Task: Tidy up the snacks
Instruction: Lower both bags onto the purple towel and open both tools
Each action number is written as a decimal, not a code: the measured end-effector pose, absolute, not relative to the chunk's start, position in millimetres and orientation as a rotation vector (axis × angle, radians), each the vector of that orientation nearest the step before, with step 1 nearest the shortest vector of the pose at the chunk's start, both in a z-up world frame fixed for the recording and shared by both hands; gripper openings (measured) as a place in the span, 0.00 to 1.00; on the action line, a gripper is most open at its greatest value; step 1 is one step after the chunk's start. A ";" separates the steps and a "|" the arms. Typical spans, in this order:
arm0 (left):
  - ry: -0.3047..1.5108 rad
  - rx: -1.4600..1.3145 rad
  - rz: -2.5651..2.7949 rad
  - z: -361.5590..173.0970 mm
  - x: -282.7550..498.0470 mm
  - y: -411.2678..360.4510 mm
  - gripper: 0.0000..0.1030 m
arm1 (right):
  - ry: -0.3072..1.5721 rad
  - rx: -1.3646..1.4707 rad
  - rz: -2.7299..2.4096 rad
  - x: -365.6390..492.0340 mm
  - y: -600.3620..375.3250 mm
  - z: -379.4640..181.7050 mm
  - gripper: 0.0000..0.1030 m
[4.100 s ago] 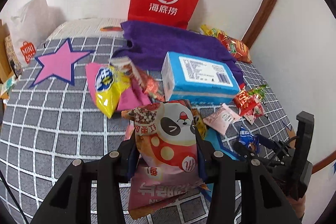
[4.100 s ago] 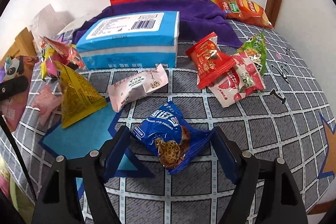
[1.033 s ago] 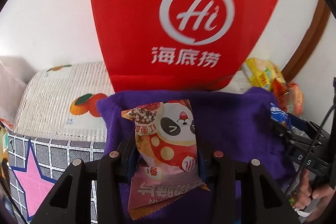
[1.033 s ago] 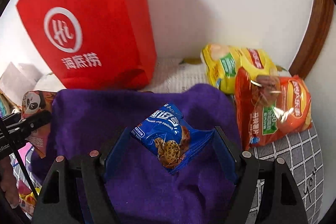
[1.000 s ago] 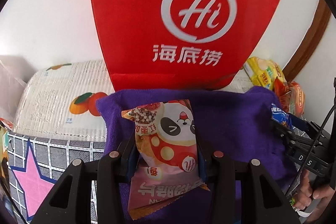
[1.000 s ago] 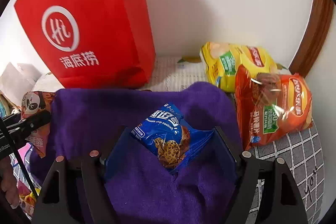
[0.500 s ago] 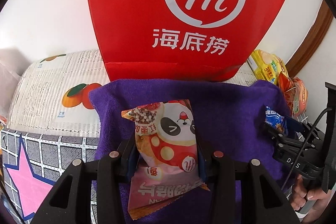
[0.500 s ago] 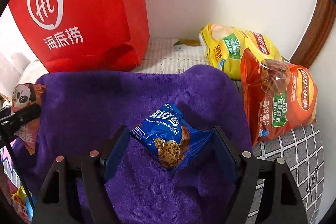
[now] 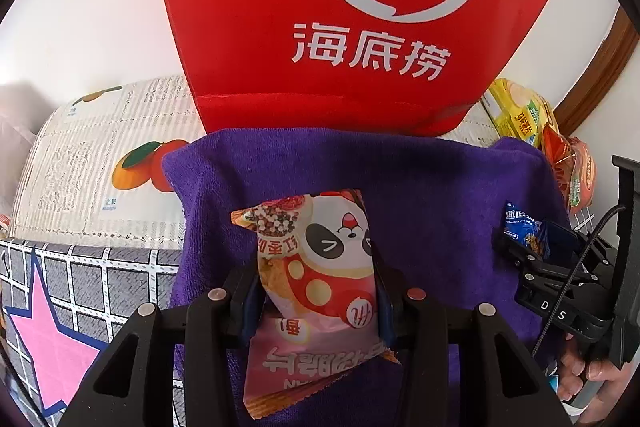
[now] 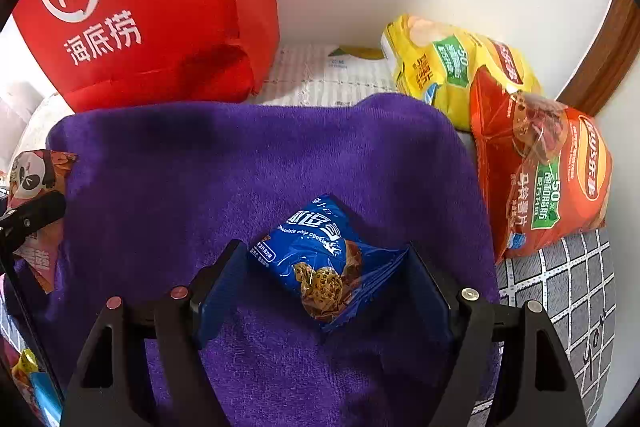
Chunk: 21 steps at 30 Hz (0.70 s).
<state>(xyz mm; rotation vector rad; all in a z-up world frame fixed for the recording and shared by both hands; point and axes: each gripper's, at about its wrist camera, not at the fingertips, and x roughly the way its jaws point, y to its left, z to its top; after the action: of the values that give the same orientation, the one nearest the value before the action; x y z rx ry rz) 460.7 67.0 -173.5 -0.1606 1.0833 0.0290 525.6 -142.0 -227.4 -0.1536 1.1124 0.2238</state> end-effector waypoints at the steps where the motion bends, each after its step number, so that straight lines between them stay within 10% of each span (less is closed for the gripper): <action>1: 1.086 -0.160 0.032 -174.3 461.7 66.0 0.42 | 1.114 -0.155 0.223 525.9 -141.9 -228.3 0.76; 21: 1.146 -0.171 0.046 -189.2 470.6 68.5 0.42 | 1.136 -0.128 0.236 537.3 -146.3 -244.1 0.78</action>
<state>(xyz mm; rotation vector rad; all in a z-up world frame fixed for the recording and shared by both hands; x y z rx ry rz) 470.6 68.5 -189.2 -0.1713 1.1456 0.0456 537.3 -146.3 -244.1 -0.1279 1.1362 0.2357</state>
